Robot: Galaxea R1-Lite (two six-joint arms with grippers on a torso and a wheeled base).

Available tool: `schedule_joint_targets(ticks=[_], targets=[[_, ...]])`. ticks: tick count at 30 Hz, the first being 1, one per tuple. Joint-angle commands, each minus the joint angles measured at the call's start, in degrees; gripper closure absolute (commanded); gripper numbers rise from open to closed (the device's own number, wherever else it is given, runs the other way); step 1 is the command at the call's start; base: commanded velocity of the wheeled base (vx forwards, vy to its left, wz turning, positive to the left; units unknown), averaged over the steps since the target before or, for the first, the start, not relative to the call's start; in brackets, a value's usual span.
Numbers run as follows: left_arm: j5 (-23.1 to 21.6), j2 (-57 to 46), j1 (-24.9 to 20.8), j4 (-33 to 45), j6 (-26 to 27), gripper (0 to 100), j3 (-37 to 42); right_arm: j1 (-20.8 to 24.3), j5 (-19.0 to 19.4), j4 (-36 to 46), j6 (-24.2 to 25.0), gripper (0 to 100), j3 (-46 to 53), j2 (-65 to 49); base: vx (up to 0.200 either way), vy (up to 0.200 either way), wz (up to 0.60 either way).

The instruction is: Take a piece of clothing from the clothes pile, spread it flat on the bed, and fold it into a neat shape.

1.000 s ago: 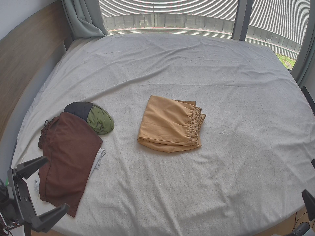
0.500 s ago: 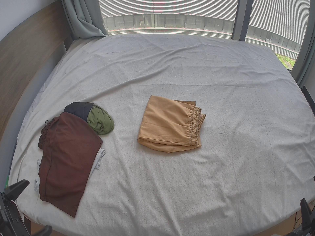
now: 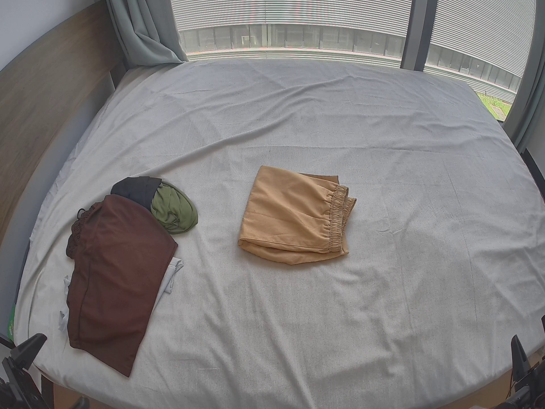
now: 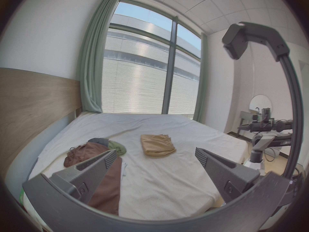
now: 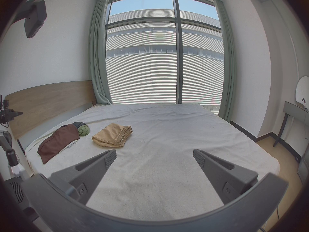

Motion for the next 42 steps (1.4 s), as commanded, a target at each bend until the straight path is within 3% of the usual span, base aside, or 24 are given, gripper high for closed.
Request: schedule_joint_targets(ticks=[1, 5, 9, 17, 22, 26, 42], targets=[[3.59, -2.52, 2.18, 3.31, 0.64, 0, 1.01, 0.02, 0.55, 1.0, -0.22, 0, 1.01, -0.42, 0.0, 0.0, 0.0], [5.0, -2.69, 3.5, 6.82, 1.61, 0, 1.01, 0.2, 0.55, 1.0, -0.22, 0, 1.01, -0.51, 0.0, 0.0, 0.0], [4.47, -7.7, 8.33, 11.13, 1.52, 0, 0.92, 0.11, 0.64, 1.0, -0.31, 0, 1.01, -0.42, 0.0, 0.0, 0.0], [7.54, -7.7, 8.16, 10.51, 1.96, 0, 1.01, 0.11, 0.72, 1.0, -0.49, 0, 1.01, -0.42, 0.0, 0.0, 0.0], [15.89, -7.7, 8.16, 10.42, 2.14, 0, 1.01, 0.11, 0.72, 1.0, -0.31, 0, 1.01, -0.42, 0.0, 0.0, 0.0], [24.51, -7.7, 8.16, 15.43, 3.28, 0, 0.92, 0.11, 0.72, 1.0, -0.31, 0, 0.92, -0.42, 0.0, 0.0, 0.0], [23.45, -7.7, 7.98, 14.64, 3.19, 0, 0.92, 0.11, 0.99, 1.08, -0.66, 0, 1.01, -0.42, 0.0, 0.0, 0.0]])
